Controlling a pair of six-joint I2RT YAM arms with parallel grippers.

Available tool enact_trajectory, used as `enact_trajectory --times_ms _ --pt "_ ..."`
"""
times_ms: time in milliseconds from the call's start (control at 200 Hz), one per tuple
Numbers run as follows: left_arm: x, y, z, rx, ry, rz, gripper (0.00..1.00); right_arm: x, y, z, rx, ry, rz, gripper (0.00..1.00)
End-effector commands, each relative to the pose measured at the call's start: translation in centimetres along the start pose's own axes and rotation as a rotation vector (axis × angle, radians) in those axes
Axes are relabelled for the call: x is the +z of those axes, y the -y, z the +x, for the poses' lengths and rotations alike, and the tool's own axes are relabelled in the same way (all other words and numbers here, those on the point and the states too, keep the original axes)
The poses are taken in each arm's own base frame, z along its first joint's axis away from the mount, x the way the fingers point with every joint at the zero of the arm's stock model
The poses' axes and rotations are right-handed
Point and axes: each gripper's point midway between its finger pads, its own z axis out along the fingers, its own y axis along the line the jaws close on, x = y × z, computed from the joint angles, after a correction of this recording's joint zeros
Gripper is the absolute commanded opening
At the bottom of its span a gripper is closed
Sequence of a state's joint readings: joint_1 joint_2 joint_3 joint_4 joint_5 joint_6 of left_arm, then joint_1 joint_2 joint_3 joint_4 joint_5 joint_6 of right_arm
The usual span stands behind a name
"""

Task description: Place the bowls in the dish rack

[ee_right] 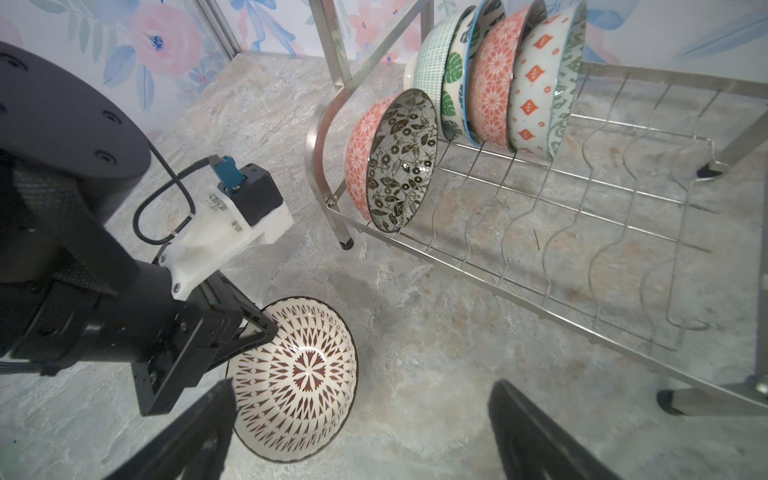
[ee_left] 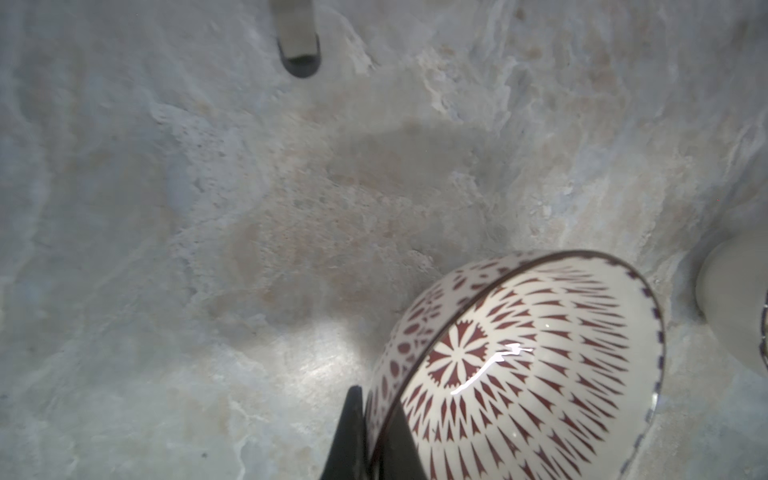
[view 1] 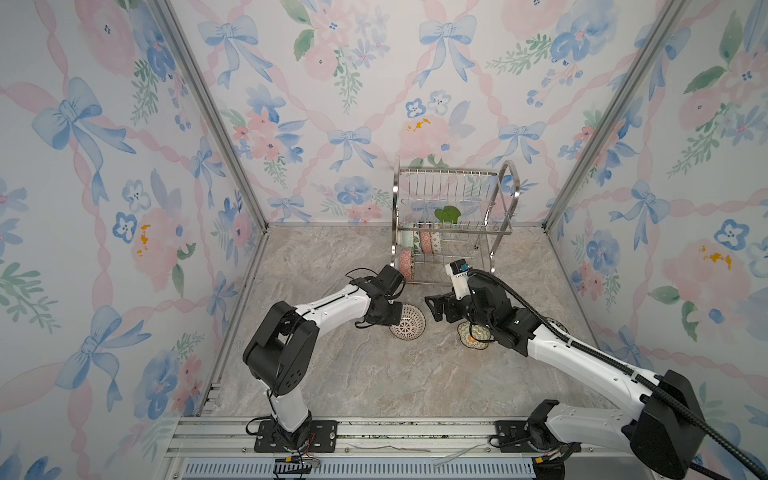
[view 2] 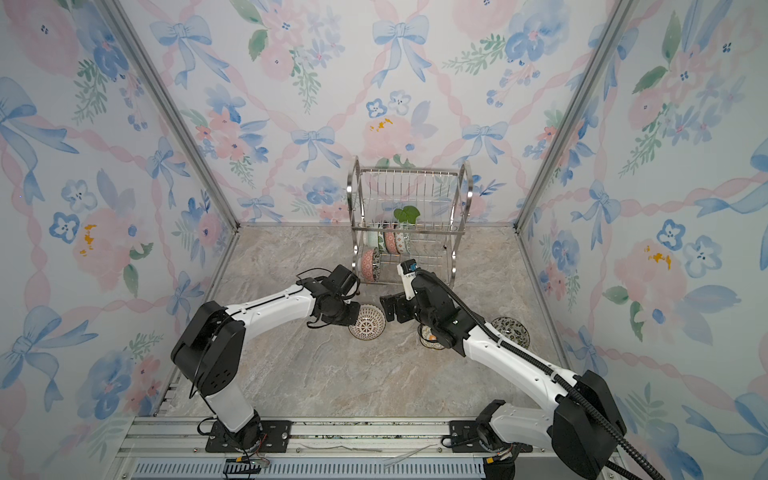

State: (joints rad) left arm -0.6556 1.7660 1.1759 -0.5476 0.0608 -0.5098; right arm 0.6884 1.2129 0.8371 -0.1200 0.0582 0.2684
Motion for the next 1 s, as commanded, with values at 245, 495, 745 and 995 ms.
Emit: enact_trajectory --times_ms 245,495,745,995 --pt "0.0 1.9 -1.3 0.051 0.034 -0.003 0.15 -1.6 1.4 3.0 0.0 -0.079 0.068 0.97" --pt "-2.4 2.6 -3.0 0.07 0.109 0.019 0.56 -1.3 0.9 3.4 -0.041 -0.104 0.084 0.97" --pt "-7.2 -0.1 -5.0 -0.012 0.225 0.039 0.95 -0.7 -0.7 2.8 -0.075 -0.103 0.074 0.97" --pt "-12.1 -5.0 -4.7 -0.182 0.334 0.133 0.98 1.0 -3.7 3.1 -0.155 -0.134 0.063 0.97"
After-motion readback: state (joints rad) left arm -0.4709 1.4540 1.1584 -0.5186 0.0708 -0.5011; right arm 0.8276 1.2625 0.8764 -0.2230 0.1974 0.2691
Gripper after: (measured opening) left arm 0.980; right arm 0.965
